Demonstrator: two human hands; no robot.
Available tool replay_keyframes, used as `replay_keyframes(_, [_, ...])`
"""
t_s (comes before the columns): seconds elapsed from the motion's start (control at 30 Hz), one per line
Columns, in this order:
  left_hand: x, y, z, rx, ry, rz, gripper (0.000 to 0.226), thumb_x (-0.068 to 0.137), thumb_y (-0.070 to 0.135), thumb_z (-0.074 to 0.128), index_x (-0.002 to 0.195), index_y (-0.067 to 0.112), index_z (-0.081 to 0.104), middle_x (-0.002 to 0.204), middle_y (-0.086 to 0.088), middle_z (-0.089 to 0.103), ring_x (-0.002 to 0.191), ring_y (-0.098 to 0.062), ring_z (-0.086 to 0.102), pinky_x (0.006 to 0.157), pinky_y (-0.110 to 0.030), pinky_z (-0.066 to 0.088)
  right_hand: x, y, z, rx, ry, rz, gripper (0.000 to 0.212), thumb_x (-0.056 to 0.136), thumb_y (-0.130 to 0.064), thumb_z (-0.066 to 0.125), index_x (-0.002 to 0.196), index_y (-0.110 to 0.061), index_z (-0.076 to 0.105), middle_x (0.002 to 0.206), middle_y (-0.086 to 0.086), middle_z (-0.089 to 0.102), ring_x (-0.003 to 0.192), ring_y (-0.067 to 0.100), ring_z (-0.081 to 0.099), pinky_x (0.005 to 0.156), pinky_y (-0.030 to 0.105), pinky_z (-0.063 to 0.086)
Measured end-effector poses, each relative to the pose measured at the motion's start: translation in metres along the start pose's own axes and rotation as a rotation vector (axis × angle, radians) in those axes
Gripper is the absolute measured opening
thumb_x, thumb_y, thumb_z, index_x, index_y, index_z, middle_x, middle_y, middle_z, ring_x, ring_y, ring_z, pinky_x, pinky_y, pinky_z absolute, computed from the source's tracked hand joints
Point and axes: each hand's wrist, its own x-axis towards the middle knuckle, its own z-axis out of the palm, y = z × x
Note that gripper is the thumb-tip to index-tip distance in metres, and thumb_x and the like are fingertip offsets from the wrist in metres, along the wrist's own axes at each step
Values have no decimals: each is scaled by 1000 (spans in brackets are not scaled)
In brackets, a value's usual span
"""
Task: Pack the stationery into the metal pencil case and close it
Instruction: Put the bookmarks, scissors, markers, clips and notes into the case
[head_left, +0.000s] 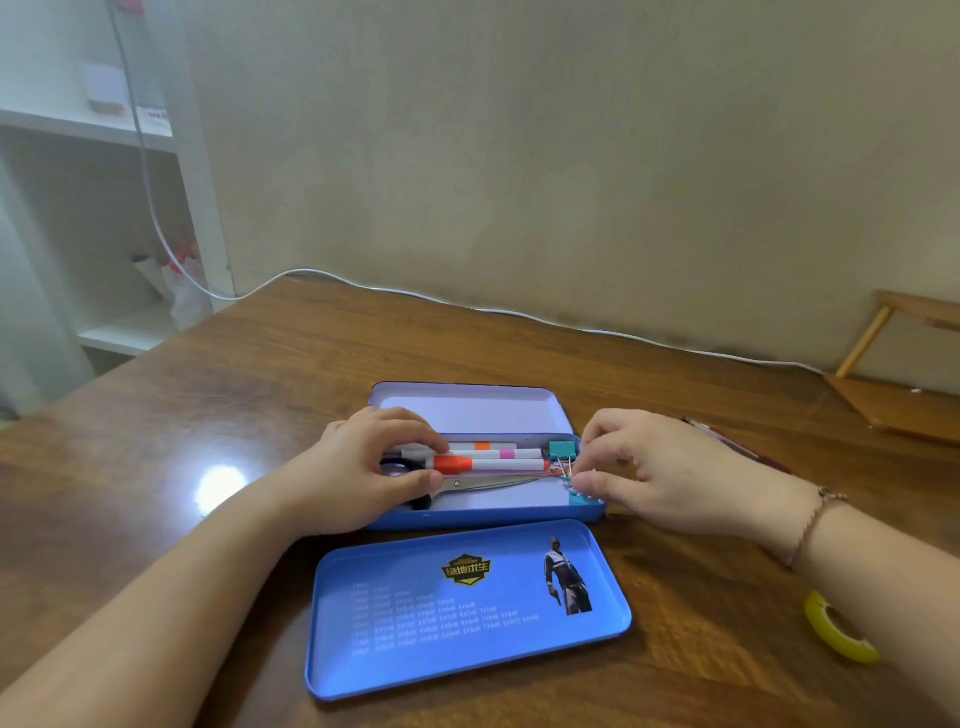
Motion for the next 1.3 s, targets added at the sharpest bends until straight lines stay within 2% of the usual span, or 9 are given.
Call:
replay_keyframes(0.2, [0,-1,0,5,-3,1,35,75,66,55,105,49,63,114,28,60,115,-6,53,105,-49,38,-4,13,2,23,-53,-80,25,90,-52,54,101,-36,71,109,-22,51,107,0,47,92,31,46])
replay_keyframes(0.37, [1,0,-1,10,-8,8,36,75,67,54,105,50,63,115,28,61,117,-5,52,106,-49,38,-2,57,-32,328,396,109,14,91,-24,64,89,-36,71,89,-14,68,78,1,59,72,26,45])
replay_keyframes(0.47, [1,0,-1,3,-2,12,37,75,65,55,106,47,63,115,28,60,116,-5,53,105,-49,38,-2,90,-29,138,166,258,28,90,-20,65,86,-47,63,101,-14,68,86,-1,56,82,29,47])
replay_keyframes(0.6, [-1,1,-1,9,10,16,40,74,65,54,107,44,65,114,28,61,115,-4,52,105,-49,38,-5,104,-6,-96,-119,258,24,86,-36,67,98,-54,56,118,-25,53,111,3,38,103,36,40])
replay_keyframes(0.8, [-1,2,-2,15,1,12,41,74,66,53,106,44,65,113,25,62,114,-5,53,104,-48,39,-10,110,3,-162,-18,190,20,84,-38,70,93,-52,60,110,-26,49,110,4,34,98,33,40])
replay_keyframes(1.0, [0,0,-1,10,4,20,36,75,65,55,105,46,64,113,27,61,113,-6,54,104,-47,40,-3,81,-15,110,366,84,30,78,-22,78,97,-39,64,95,-15,64,80,4,59,71,19,46])
replay_keyframes(1.1, [1,0,-1,16,2,9,40,74,65,55,106,44,66,112,25,63,115,-6,53,105,-47,39,5,36,-15,200,231,-31,25,74,-29,81,93,-36,66,82,-16,65,76,3,60,66,14,46])
replay_keyframes(1.2, [0,0,-2,17,-6,11,40,75,66,55,108,46,64,113,26,62,115,-7,53,105,-47,40,14,14,0,-48,138,-87,20,77,-47,73,93,-37,65,86,-13,62,83,9,57,70,32,50])
replay_keyframes(1.3, [0,-1,-1,14,-5,5,39,74,66,55,107,46,64,113,27,62,115,-7,53,105,-47,40,20,11,8,-114,101,-73,21,81,-50,68,98,-37,66,94,-12,62,91,11,55,75,37,50])
